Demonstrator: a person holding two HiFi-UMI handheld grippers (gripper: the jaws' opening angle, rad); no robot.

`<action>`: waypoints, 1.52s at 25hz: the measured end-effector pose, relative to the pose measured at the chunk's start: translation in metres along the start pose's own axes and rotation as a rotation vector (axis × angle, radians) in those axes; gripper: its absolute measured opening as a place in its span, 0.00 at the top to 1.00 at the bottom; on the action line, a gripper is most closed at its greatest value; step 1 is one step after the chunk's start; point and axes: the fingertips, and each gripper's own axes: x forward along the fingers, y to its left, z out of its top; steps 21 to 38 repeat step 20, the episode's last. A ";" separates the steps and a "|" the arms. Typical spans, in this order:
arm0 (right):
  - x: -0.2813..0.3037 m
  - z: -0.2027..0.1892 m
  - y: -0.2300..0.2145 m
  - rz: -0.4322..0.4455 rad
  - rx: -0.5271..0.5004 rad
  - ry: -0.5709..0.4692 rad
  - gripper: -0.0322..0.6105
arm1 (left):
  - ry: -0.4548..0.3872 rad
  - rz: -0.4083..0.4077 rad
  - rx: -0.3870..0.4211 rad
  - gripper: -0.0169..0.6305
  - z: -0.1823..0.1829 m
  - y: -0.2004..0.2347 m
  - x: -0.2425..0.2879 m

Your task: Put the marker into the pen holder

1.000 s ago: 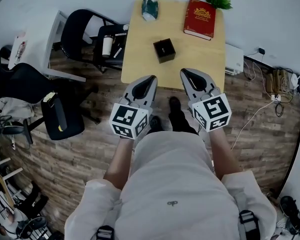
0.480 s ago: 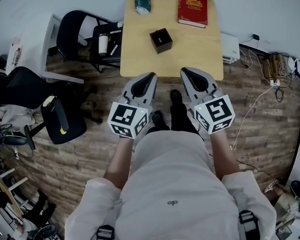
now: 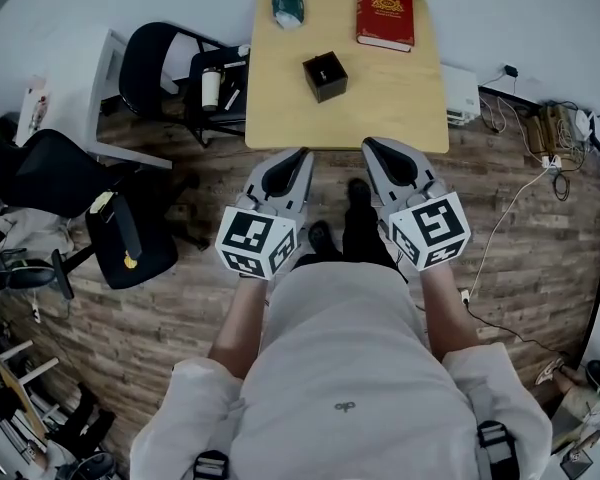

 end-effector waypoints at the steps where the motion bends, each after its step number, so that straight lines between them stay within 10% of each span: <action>1: -0.002 -0.001 0.002 0.000 0.000 0.000 0.95 | -0.001 0.000 0.000 0.96 -0.001 -0.001 -0.002; 38: -0.017 -0.013 -0.001 -0.013 0.008 0.011 0.95 | 0.005 -0.012 -0.004 0.96 -0.010 -0.018 -0.002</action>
